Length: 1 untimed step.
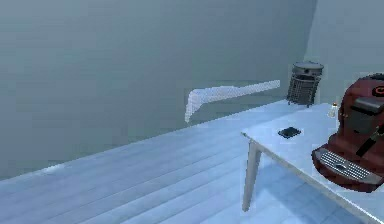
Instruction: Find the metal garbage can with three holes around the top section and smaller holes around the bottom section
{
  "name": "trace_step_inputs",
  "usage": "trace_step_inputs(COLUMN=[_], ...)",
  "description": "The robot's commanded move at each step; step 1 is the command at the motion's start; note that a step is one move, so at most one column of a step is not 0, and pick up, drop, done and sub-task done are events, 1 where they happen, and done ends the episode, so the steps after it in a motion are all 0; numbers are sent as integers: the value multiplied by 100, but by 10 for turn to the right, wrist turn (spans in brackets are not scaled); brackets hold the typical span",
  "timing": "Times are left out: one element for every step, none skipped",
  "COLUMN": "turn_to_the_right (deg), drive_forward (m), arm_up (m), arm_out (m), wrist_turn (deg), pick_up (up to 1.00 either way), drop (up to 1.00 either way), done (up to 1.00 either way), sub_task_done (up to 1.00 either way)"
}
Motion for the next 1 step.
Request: trace_step_inputs(turn_to_the_right=[-30], drive_forward=[0], arm_up=[0], arm_out=[0], wrist_turn=[0], pick_up=[0], drop=[0], done=[0], sub_task_done=[0])
